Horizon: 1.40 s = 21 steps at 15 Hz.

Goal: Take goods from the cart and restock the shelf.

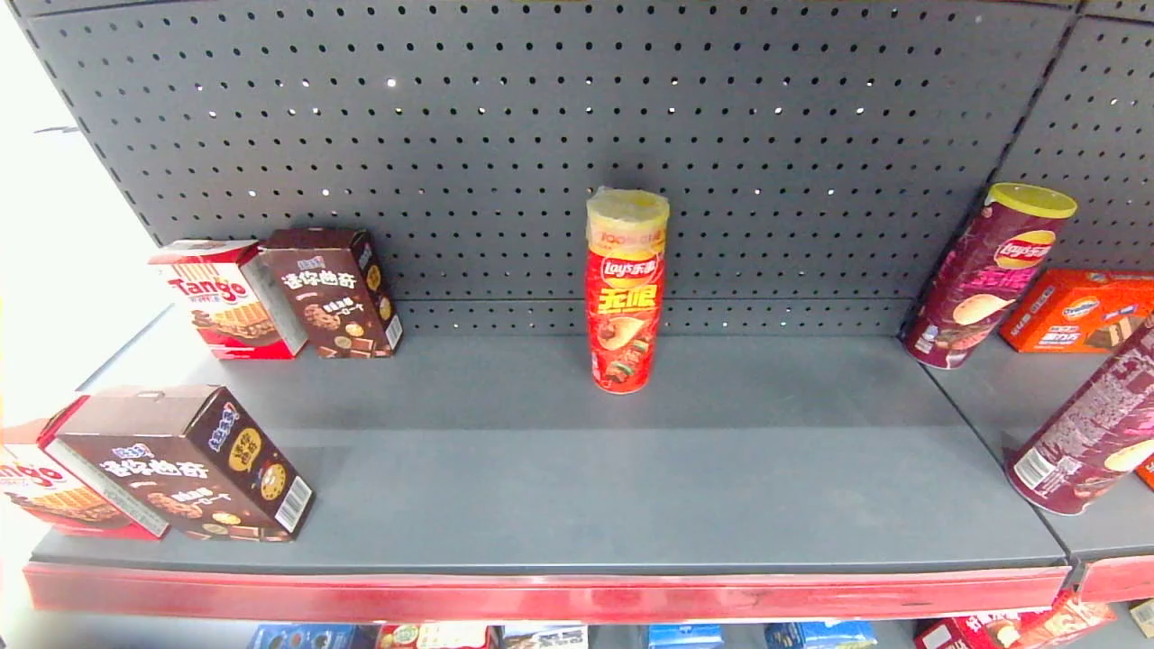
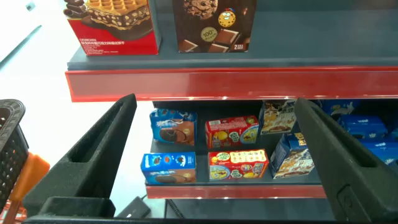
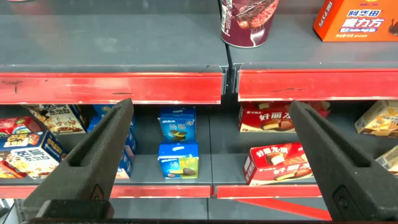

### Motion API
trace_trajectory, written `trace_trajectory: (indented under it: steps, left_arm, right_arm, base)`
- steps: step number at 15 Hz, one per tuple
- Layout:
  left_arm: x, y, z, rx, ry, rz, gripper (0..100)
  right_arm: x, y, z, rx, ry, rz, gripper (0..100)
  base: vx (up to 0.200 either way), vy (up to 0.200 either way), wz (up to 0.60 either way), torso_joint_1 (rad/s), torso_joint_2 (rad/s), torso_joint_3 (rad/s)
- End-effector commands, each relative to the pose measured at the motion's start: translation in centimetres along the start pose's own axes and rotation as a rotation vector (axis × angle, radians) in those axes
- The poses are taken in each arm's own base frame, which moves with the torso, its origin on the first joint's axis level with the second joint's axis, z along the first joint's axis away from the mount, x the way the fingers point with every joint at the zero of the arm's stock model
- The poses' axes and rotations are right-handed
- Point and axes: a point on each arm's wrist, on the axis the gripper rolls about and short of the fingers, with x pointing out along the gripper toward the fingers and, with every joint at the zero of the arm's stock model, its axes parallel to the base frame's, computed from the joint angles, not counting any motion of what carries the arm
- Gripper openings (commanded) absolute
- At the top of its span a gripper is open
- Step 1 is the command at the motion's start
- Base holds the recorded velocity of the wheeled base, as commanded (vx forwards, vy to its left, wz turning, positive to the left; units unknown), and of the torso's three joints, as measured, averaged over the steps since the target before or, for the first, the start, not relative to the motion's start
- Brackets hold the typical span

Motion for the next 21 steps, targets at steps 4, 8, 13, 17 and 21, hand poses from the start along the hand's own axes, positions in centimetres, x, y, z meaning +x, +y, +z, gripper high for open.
trace_trajectory:
  steps: [4, 8, 13, 17, 21]
  left_arm:
    - [0.0, -0.01, -0.01, 0.0, 0.001, 0.0, 100]
    - [0.0, -0.01, -0.01, 0.0, 0.001, 0.0, 100]
    - [0.0, -0.01, -0.01, 0.0, 0.001, 0.0, 100]
    - [0.0, -0.01, -0.01, 0.0, 0.001, 0.0, 100]
    - [0.0, -0.01, -0.01, 0.0, 0.001, 0.0, 100]
  right_arm:
    - [0.0, 0.0, 0.01, 0.0, -0.001, 0.0, 100]
    - [0.0, 0.0, 0.01, 0.0, -0.001, 0.0, 100]
    - [0.0, 0.0, -0.01, 0.002, 0.001, 0.0, 100]
    - [0.0, 0.0, -0.01, 0.002, 0.001, 0.0, 100]
    - [0.0, 0.0, 0.01, 0.0, -0.001, 0.0, 100]
  base:
    - [0.0, 0.0, 0.0, 0.0, 0.0, 0.0]
    - [0.0, 0.0, 0.0, 0.0, 0.0, 0.0]
    - [0.0, 0.0, 0.6, 0.003, 0.0, 0.003]
    - [0.0, 0.0, 0.6, 0.002, 0.0, 0.002]
    - [0.0, 0.0, 0.15, 0.001, 0.0, 0.001]
